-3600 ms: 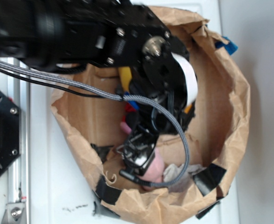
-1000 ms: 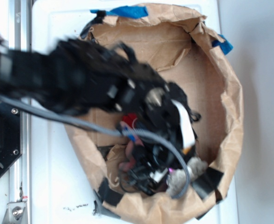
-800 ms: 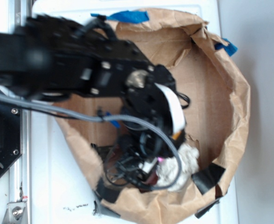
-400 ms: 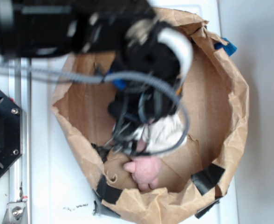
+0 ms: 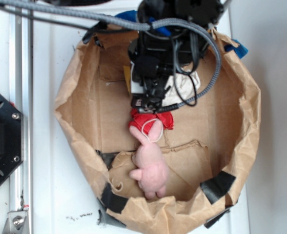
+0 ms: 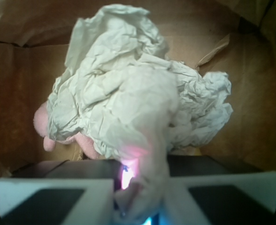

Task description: Grab the white paper.

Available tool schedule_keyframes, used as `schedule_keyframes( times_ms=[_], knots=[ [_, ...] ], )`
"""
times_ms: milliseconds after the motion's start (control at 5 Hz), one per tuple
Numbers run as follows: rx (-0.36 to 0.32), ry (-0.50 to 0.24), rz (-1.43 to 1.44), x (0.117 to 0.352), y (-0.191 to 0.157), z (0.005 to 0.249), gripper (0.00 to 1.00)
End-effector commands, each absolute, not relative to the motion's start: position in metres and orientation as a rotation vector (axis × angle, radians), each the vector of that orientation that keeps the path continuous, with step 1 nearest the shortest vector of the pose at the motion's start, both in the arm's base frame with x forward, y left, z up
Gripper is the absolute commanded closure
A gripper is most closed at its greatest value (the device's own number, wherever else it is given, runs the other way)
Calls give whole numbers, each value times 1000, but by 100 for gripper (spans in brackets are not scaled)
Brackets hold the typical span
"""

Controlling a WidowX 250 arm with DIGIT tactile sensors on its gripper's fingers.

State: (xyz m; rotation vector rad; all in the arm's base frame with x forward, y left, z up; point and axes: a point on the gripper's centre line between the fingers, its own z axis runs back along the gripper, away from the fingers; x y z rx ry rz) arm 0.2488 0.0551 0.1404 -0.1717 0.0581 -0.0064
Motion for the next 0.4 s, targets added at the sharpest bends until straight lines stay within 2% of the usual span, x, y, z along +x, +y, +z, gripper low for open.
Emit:
schedule_keyframes(
  times_ms=[0,200],
  knots=[
    [-166,-80,-51,239,34,172,100],
    [-123,-98,-36,238,31,168,100]
  ],
)
